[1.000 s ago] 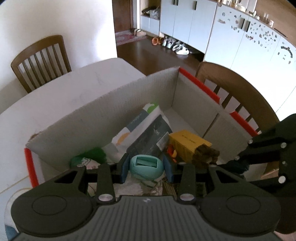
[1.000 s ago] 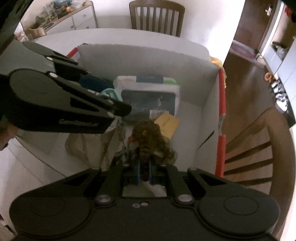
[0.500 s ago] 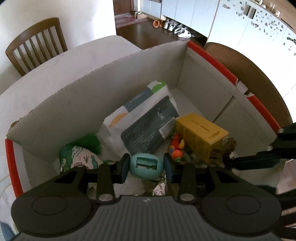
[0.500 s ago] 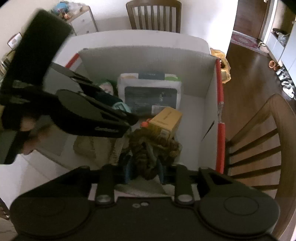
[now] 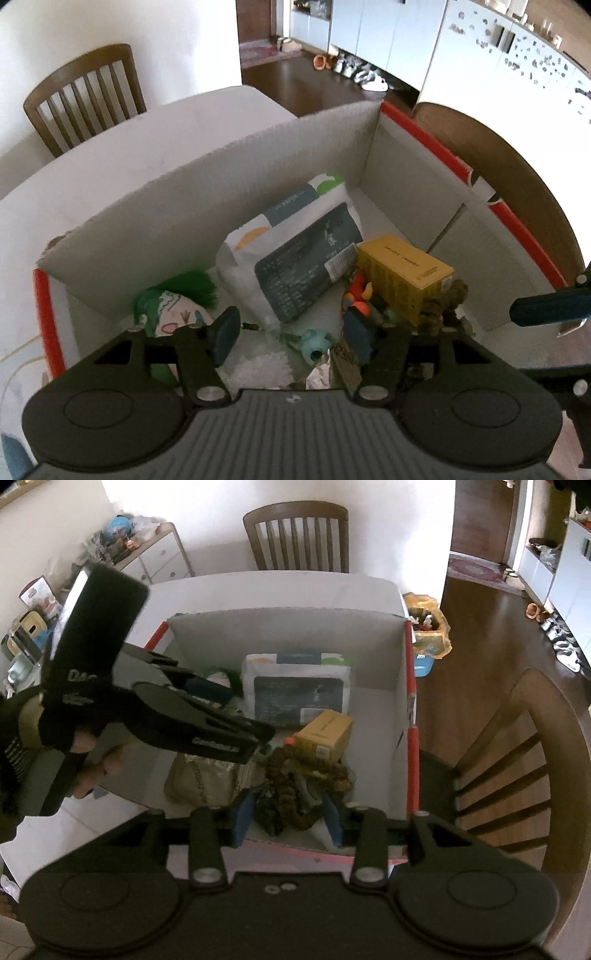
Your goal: Organize objects
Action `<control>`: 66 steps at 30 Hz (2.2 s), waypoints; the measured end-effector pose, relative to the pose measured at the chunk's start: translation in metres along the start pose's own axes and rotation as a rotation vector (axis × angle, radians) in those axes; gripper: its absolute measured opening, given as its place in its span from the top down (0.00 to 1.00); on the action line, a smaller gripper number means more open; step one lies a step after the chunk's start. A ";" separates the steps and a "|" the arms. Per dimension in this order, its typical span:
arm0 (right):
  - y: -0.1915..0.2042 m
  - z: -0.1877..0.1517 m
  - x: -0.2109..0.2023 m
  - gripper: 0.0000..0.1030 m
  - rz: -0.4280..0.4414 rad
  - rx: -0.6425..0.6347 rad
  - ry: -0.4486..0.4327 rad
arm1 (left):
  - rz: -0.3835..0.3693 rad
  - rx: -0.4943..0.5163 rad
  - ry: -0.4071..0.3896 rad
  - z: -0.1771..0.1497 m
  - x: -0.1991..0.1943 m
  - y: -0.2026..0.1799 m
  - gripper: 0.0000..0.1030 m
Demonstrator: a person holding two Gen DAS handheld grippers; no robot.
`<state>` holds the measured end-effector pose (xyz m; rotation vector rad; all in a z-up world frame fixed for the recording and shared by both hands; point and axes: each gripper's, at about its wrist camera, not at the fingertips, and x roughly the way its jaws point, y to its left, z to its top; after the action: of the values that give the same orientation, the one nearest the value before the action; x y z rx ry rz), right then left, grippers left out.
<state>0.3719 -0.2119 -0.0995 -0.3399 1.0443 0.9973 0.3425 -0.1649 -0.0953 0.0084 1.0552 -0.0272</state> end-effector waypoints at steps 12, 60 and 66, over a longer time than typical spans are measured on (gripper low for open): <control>0.025 -0.006 -0.032 0.56 -0.036 0.066 -0.117 | 0.034 0.019 -0.208 -0.024 -0.081 0.002 0.31; 0.155 -0.063 -0.071 0.01 -0.195 0.260 -0.434 | -0.089 0.013 -0.410 -0.140 -0.208 0.074 0.00; 0.161 -0.066 -0.070 0.01 -0.195 0.262 -0.432 | -0.103 -0.009 -0.415 -0.144 -0.212 0.078 0.00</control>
<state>0.1942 -0.2047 -0.0408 -0.0058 0.7200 0.7052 0.1149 -0.0801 0.0178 -0.0573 0.6401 -0.1129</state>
